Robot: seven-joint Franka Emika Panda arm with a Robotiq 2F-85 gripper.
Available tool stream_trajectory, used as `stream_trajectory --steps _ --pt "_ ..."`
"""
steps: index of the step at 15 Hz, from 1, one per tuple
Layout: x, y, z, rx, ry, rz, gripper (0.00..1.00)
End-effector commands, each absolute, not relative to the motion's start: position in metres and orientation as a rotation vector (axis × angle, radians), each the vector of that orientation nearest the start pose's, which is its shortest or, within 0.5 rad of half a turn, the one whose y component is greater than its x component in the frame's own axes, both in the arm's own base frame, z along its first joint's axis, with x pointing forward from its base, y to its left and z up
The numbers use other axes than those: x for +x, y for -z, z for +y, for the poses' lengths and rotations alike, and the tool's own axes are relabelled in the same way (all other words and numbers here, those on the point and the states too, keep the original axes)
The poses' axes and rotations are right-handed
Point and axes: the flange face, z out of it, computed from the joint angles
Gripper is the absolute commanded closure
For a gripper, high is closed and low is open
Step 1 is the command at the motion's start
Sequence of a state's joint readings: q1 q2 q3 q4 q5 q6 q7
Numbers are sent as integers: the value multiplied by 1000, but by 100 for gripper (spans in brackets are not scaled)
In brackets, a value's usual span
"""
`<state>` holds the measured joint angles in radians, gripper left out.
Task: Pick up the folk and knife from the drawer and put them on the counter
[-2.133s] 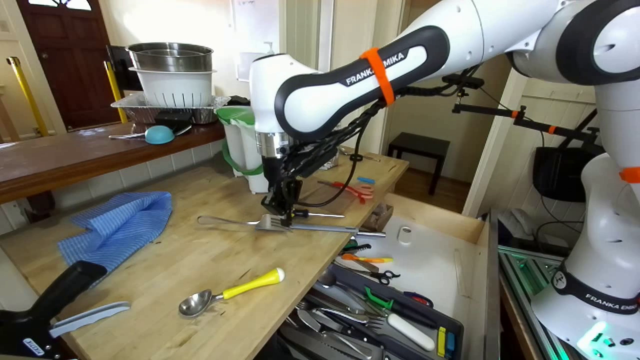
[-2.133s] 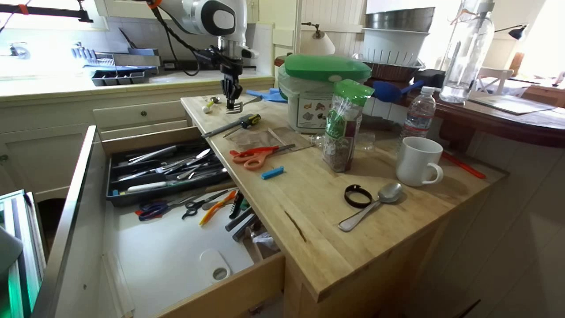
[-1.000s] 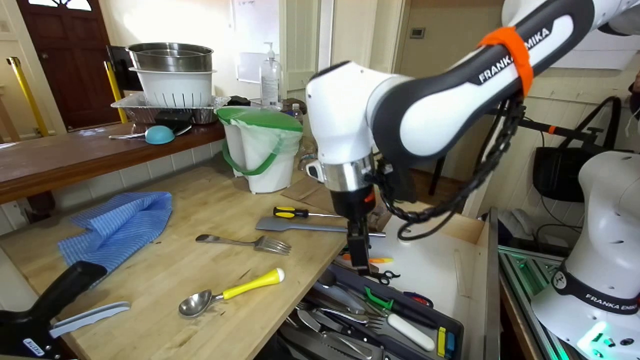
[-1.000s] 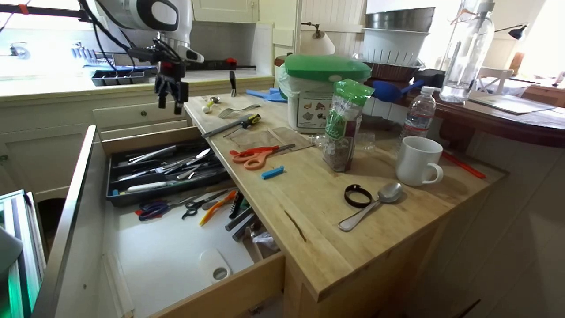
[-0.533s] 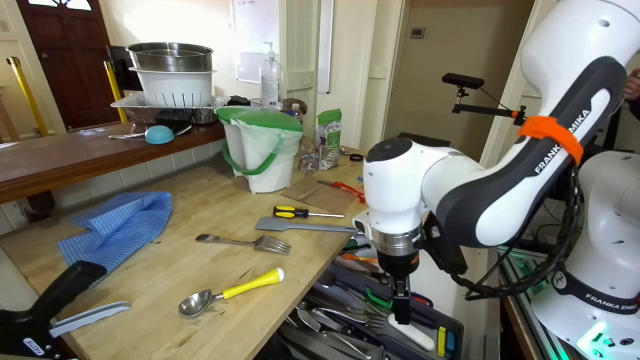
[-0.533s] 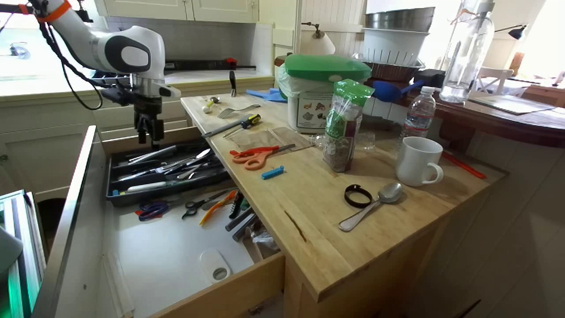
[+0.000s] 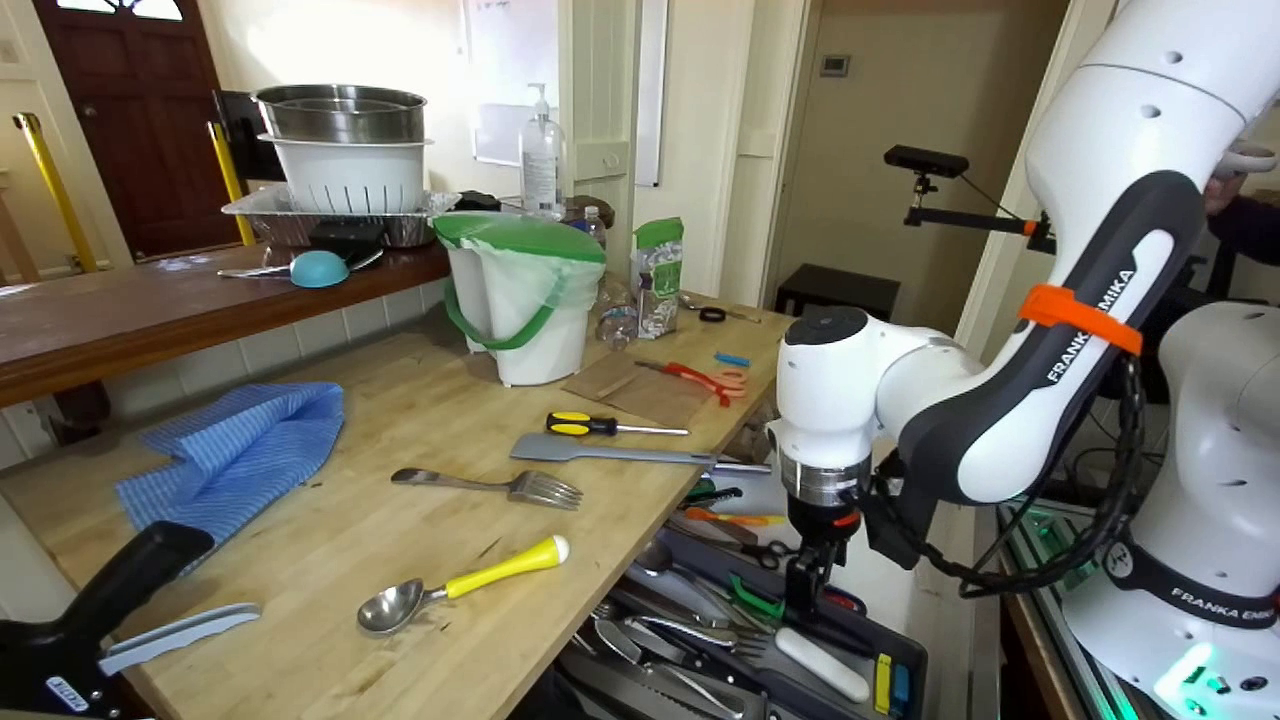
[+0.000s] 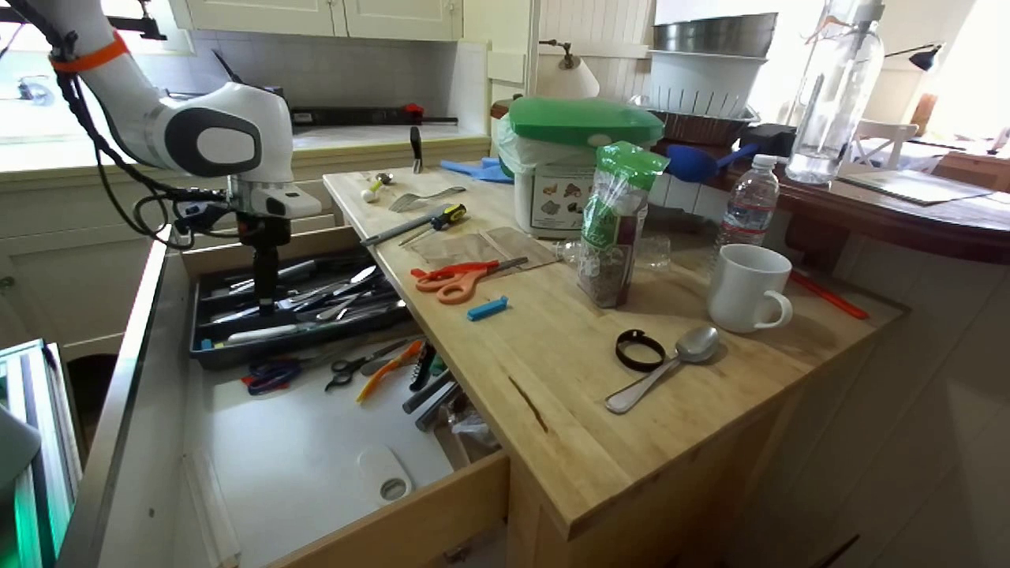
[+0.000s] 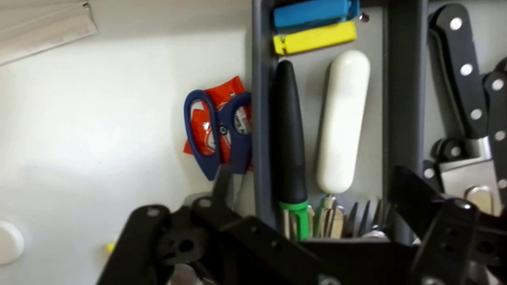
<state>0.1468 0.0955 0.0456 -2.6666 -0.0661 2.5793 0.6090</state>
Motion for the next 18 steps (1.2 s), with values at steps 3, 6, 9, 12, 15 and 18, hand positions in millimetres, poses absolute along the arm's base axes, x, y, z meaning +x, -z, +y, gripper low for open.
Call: stream_trajectory --steps 3,6,9,12,15,18 --pt "396 -191 52 -3143 -240 693 0" --pt "406 -184 48 -3169 -143 628 0" --pt "420 -174 51 -3188 -107 566 0" --pt "432 -163 57 -3179 -89 555 7" --pt "447 -157 66 -3198 -79 529 13" --pt "459 -148 78 -3210 -85 479 14"
